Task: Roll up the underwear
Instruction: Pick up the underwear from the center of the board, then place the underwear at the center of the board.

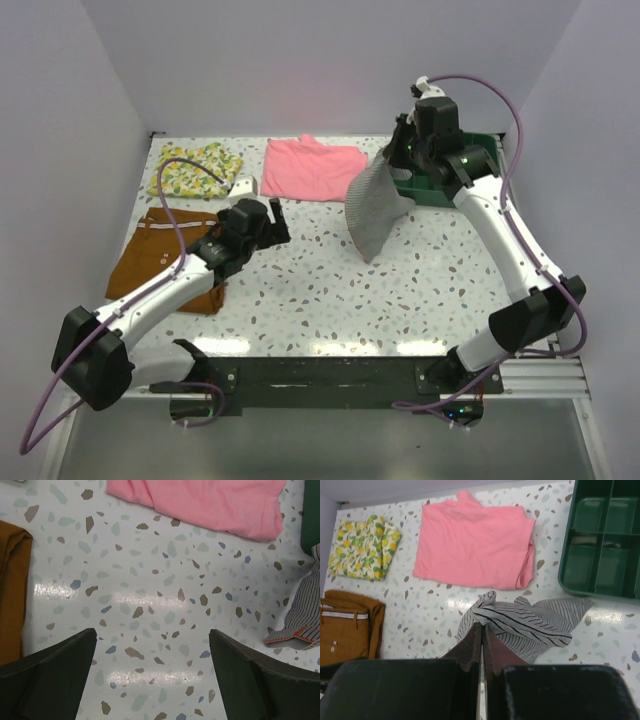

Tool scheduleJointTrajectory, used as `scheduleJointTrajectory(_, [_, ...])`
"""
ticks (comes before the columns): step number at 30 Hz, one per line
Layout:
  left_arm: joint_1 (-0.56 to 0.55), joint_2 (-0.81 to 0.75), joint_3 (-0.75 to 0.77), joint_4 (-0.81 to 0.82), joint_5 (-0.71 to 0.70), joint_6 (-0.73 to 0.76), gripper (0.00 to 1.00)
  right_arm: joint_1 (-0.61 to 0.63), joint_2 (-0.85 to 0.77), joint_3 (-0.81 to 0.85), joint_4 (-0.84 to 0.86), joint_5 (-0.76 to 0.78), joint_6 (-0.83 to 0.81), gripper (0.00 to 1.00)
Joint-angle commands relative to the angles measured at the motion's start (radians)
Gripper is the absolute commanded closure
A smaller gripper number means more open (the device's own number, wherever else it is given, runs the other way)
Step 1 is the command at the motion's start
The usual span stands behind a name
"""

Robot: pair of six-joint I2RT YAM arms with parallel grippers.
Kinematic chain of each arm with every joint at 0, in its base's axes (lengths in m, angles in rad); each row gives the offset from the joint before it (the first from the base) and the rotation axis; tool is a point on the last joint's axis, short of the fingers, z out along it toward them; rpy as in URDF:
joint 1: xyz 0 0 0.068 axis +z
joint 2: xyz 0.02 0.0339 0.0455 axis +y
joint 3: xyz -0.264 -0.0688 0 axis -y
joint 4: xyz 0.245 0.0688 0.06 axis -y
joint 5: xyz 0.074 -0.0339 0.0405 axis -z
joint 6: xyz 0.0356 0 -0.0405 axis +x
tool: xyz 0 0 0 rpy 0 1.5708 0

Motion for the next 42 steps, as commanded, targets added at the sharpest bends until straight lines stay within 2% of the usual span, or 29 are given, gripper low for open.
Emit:
scheduleJointTrajectory(1, [0.083, 0.048, 0.081, -0.017, 0.133, 0.059, 0.00, 0.004, 0.011, 0.138, -0.048, 0.107, 0.033, 1.00])
scheduleJointTrajectory(4, [0.123, 0.068, 0.115, -0.040, 0.205, 0.090, 0.00, 0.042, -0.007, 0.094, -0.087, 0.103, 0.045, 1.00])
scheduleJointTrajectory(6, [0.126, 0.072, 0.141, -0.060, 0.216, 0.111, 0.00, 0.119, -0.051, 0.022, -0.114, 0.094, 0.080, 1.00])
scheduleJointTrajectory(7, [0.127, 0.071, 0.149, -0.078, 0.219, 0.128, 0.00, 0.155, -0.085, -0.112, -0.093, 0.100, 0.105, 1.00])
scheduleJointTrajectory(9, [0.129, 0.071, 0.160, -0.097, 0.227, 0.139, 0.00, 0.275, -0.159, -0.275, -0.042, 0.099, 0.213, 1.00])
scheduleJointTrajectory(10, [0.132, 0.072, 0.163, -0.115, 0.235, 0.148, 0.00, 0.319, -0.240, -0.422, 0.002, 0.108, 0.261, 1.00])
scheduleJointTrajectory(11, [0.135, 0.072, 0.167, -0.127, 0.241, 0.150, 0.00, 0.406, -0.272, -0.484, 0.016, 0.117, 0.309, 1.00])
scheduleJointTrajectory(13, [0.137, 0.066, 0.169, -0.153, 0.264, 0.153, 0.00, 0.503, -0.344, -0.611, 0.014, 0.171, 0.430, 1.00])
scheduleJointTrajectory(14, [0.137, 0.062, 0.166, -0.160, 0.270, 0.153, 0.00, 0.598, -0.360, -0.636, 0.003, 0.191, 0.464, 1.00])
scheduleJointTrajectory(16, [0.137, 0.051, 0.147, -0.166, 0.297, 0.151, 0.00, 0.709, -0.357, -0.679, -0.032, 0.208, 0.542, 1.00])
scheduleJointTrajectory(21, [0.137, 0.045, 0.095, -0.183, 0.357, 0.141, 0.00, 0.827, -0.241, -0.657, -0.065, 0.105, 0.515, 0.99])
scheduleJointTrajectory(22, [0.137, 0.042, 0.082, -0.178, 0.357, 0.134, 0.00, 0.838, -0.221, -0.623, -0.106, 0.107, 0.490, 0.85])
scheduleJointTrajectory(24, [0.137, 0.042, 0.039, -0.167, 0.359, 0.121, 0.00, 0.838, -0.196, -0.569, -0.207, 0.187, 0.483, 0.72])
scheduleJointTrajectory(25, [0.138, 0.043, 0.029, -0.167, 0.360, 0.113, 0.00, 0.837, -0.207, -0.533, -0.257, 0.253, 0.460, 0.48])
scheduleJointTrajectory(26, [0.137, 0.045, 0.011, -0.170, 0.360, 0.107, 0.01, 0.837, -0.252, -0.515, -0.273, 0.298, 0.437, 0.34])
scheduleJointTrajectory(28, [0.137, 0.031, -0.012, -0.167, 0.389, 0.078, 0.02, 0.808, -0.306, -0.476, -0.290, 0.388, 0.359, 0.19])
scheduleJointTrajectory(30, [0.134, -0.004, -0.058, -0.155, 0.429, 0.032, 0.03, 0.733, -0.369, -0.477, -0.258, 0.377, 0.236, 0.18])
scheduleJointTrajectory(31, [0.131, -0.017, -0.076, -0.152, 0.440, 0.015, 0.03, 0.603, -0.378, -0.488, -0.220, 0.332, 0.198, 0.18])
scheduleJointTrajectory(32, [0.124, -0.047, -0.107, -0.147, 0.460, -0.001, 0.04, 0.532, -0.379, -0.494, -0.203, 0.211, 0.162, 0.19])
scheduleJointTrajectory(34, [0.092, -0.075, -0.130, -0.154, 0.460, -0.050, 0.04, 0.387, -0.325, -0.494, -0.178, 0.121, 0.067, 0.24])
scheduleJointTrajectory(37, [0.029, -0.113, -0.159, -0.186, 0.434, -0.105, 0.04, 0.354, -0.144, -0.419, -0.203, 0.027, -0.022, 0.32])
scheduleJointTrajectory(38, [0.017, -0.119, -0.158, -0.215, 0.414, -0.128, 0.05, 0.354, -0.106, -0.403, -0.197, -0.061, -0.039, 0.33])
scheduleJointTrajectory(41, [-0.006, -0.143, -0.153, -0.252, 0.402, -0.143, 0.05, 0.354, -0.012, -0.406, -0.105, -0.163, -0.030, 0.33])
scheduleJointTrajectory(42, [-0.006, -0.147, -0.150, -0.259, 0.402, -0.142, 0.05, 0.354, 0.003, -0.428, -0.059, -0.217, -0.025, 0.30])
